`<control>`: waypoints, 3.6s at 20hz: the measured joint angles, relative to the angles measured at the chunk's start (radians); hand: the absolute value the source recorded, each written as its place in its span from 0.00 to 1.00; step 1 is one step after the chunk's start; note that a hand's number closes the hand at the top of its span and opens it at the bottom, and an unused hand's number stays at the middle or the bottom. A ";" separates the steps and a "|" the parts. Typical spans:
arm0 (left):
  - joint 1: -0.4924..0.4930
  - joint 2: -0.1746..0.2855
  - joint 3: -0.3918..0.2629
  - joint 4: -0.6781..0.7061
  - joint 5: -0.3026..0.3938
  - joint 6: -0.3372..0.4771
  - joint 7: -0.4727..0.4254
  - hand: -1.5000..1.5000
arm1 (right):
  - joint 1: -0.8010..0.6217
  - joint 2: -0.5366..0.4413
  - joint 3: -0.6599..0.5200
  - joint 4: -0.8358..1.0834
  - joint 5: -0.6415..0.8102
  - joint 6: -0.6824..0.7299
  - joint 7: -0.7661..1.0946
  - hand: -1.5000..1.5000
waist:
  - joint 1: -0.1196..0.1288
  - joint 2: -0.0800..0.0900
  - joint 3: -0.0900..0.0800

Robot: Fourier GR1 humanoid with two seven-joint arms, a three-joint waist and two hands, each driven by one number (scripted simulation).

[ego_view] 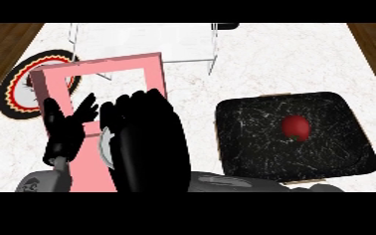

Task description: Pick the can from the tray and place it in the tiered shelf

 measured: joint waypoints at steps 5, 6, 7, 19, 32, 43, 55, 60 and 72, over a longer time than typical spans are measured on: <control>0.004 0.002 0.004 -0.008 -0.001 -0.001 0.000 0.50 | -0.183 -0.003 -0.075 0.022 -0.035 0.027 0.060 1.00 | -0.006 0.001 0.000; 0.006 0.003 0.005 -0.007 0.001 -0.005 -0.010 0.50 | -0.217 -0.004 -0.095 0.029 -0.047 0.031 0.068 1.00 | -0.007 0.001 0.000; 0.007 0.003 0.007 -0.007 -0.001 -0.003 -0.011 0.50 | -0.249 -0.004 -0.115 0.037 -0.057 0.036 0.076 1.00 | -0.009 0.001 0.000; 0.027 0.004 0.021 -0.024 0.003 -0.016 -0.046 0.50 | -0.574 0.001 -0.372 0.300 -0.200 0.059 0.038 1.00 | -0.026 0.008 0.004; 0.026 0.001 0.031 -0.046 0.000 -0.010 -0.016 0.50 | -0.680 0.009 -0.488 0.677 -0.310 0.029 -0.144 1.00 | -0.032 0.016 0.003; 0.013 -0.009 0.027 -0.046 -0.014 -0.006 -0.011 0.50 | -0.748 0.010 -0.504 0.934 -0.353 -0.109 -0.290 1.00 | -0.022 0.020 0.004; 0.013 -0.007 0.035 -0.040 -0.009 -0.027 -0.029 0.50 | -0.807 0.010 -0.528 1.093 -0.411 -0.133 -0.444 1.00 | -0.025 0.019 0.004; 0.012 -0.011 0.035 -0.038 -0.017 -0.022 -0.035 0.50 | -0.798 0.010 -0.558 1.085 -0.448 -0.234 -0.423 0.00 | -0.023 0.019 0.004; 0.010 -0.014 0.038 -0.046 -0.024 -0.017 -0.012 0.50 | -0.741 0.010 -0.698 0.951 -0.655 -0.461 -0.536 0.00 | -0.024 0.019 0.004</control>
